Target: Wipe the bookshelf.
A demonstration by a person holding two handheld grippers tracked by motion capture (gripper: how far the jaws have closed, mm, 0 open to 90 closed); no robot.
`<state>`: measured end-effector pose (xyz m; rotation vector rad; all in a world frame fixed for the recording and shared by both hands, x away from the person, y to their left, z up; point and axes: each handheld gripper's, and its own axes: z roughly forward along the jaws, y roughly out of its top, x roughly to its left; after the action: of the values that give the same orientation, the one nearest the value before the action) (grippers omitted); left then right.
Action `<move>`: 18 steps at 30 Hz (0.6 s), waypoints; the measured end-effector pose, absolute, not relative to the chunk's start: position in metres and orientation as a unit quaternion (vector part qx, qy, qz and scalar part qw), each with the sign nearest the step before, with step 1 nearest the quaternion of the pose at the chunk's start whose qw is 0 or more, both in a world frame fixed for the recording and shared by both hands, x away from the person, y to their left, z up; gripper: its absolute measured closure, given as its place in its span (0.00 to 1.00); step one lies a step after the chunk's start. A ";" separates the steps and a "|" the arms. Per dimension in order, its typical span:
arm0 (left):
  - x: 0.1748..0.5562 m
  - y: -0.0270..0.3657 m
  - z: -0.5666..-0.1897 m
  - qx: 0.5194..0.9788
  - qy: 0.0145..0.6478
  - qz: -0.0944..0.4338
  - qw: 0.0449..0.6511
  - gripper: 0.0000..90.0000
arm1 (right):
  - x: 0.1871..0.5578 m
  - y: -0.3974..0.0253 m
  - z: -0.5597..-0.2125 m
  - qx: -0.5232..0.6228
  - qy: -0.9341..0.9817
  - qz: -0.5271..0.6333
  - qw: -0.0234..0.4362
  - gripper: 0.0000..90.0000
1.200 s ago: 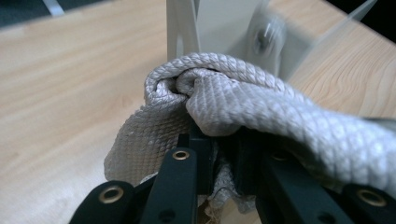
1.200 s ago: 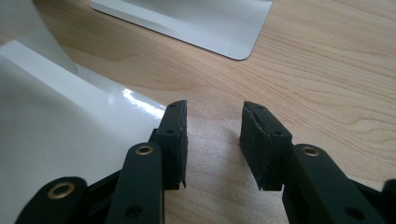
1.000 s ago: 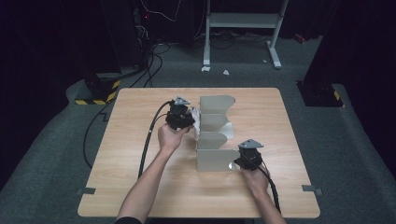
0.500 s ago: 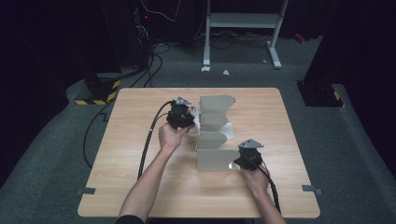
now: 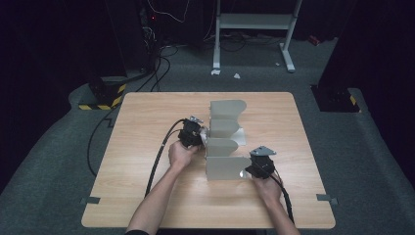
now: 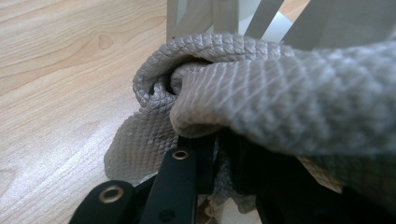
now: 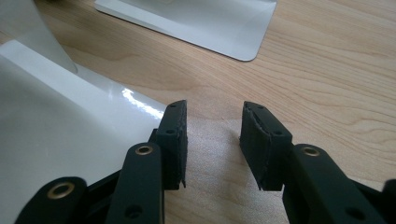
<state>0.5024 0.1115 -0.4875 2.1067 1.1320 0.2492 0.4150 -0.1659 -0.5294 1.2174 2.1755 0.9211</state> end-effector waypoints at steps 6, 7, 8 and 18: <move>0.498 0.114 -0.460 0.806 0.426 0.115 0.394 0.90 | 0.415 -0.166 -0.529 0.445 0.795 0.336 0.241 0.68; 0.497 0.115 -0.449 0.803 0.422 0.124 0.401 0.90 | 0.415 -0.166 -0.529 0.445 0.795 0.336 0.241 0.68; 0.497 0.115 -0.449 0.803 0.422 0.124 0.401 0.90 | 0.415 -0.166 -0.529 0.445 0.795 0.336 0.241 0.68; 0.501 0.117 -0.418 0.789 0.415 0.147 0.429 0.90 | 0.415 -0.166 -0.529 0.445 0.795 0.336 0.240 0.68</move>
<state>0.5012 0.1165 -0.4178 1.9690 1.0367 0.3661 0.4152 -0.1657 -0.5294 1.2174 2.1749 0.9201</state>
